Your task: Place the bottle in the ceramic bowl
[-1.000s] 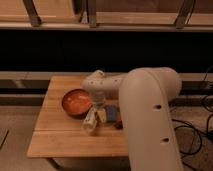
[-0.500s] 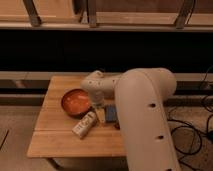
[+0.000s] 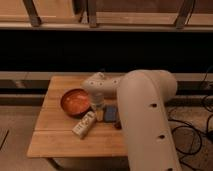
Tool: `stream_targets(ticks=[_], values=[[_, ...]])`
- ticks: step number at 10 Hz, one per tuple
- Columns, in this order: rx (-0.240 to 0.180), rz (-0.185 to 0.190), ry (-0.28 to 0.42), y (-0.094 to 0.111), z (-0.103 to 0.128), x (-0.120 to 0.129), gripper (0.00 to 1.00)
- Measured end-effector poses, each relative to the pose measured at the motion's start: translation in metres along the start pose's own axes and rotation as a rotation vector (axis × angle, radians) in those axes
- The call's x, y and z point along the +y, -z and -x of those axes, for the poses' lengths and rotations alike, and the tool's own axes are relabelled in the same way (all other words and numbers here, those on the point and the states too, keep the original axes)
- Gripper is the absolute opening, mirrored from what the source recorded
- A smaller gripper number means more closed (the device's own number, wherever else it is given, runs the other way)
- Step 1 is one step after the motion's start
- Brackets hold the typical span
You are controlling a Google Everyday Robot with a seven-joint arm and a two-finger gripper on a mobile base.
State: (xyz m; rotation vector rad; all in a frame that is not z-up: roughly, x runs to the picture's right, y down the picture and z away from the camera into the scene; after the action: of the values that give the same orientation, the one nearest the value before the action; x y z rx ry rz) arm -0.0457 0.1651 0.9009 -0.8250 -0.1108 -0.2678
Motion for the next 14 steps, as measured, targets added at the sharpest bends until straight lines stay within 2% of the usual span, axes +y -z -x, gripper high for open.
stream_targets(ticks=[2, 3, 6, 7, 8, 9, 11, 14], values=[[-0.013, -0.002, -0.008, -0.002, 0.000, 0.002, 0.04], [-0.015, -0.003, -0.011, -0.002, -0.001, 0.003, 0.00], [-0.002, -0.008, -0.016, 0.001, -0.006, 0.009, 0.00], [0.018, -0.006, -0.025, 0.003, -0.010, 0.012, 0.00], [0.053, 0.013, -0.032, 0.006, -0.014, 0.024, 0.00], [0.070, -0.007, -0.032, 0.013, -0.012, 0.020, 0.00], [0.106, -0.022, -0.042, 0.026, -0.010, 0.023, 0.00], [0.137, -0.039, -0.050, 0.038, 0.000, 0.024, 0.00]])
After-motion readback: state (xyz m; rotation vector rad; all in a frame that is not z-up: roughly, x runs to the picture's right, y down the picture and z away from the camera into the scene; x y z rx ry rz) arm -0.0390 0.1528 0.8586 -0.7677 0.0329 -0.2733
